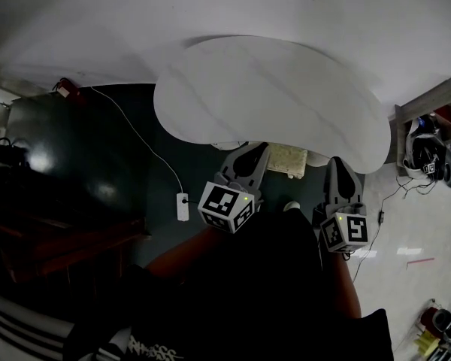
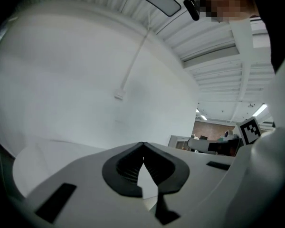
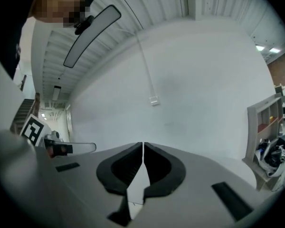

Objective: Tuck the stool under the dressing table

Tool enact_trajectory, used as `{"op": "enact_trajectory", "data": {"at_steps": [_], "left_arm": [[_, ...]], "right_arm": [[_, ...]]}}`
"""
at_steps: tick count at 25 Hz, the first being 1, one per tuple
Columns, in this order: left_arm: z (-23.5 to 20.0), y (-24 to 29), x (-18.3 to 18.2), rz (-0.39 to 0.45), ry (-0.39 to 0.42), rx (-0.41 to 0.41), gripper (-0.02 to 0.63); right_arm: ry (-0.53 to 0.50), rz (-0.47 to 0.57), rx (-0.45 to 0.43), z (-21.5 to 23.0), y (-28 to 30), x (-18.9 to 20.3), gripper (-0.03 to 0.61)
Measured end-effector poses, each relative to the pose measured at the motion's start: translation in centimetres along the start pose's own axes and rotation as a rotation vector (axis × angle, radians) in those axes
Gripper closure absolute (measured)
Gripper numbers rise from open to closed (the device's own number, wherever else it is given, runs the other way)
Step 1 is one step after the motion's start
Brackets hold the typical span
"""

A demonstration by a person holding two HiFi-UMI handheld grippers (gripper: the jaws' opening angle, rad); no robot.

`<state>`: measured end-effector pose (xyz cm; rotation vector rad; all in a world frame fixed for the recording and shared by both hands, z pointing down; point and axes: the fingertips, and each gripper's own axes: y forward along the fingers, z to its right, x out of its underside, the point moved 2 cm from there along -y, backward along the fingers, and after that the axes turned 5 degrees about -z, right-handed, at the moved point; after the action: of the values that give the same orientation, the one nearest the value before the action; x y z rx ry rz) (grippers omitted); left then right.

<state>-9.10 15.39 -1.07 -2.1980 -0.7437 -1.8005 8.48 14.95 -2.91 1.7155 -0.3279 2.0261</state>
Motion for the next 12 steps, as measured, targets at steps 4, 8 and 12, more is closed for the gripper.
{"op": "enact_trajectory", "data": {"at_steps": [4, 8, 12], "left_arm": [[1.2, 1.0, -0.2, -0.031, 0.058, 0.011, 0.598], [2.3, 1.3, -0.5, -0.027, 0.101, 0.044, 0.598], [2.4, 1.3, -0.7, -0.011, 0.131, 0.042, 0.598]], "right_arm": [[-0.026, 0.024, 0.018, -0.6, 0.5, 0.0, 0.535], [-0.087, 0.015, 0.023, -1.6, 1.1, -0.4, 0.536], [-0.130, 0.016, -0.002, -3.2, 2.0, -0.7, 0.537]]}}
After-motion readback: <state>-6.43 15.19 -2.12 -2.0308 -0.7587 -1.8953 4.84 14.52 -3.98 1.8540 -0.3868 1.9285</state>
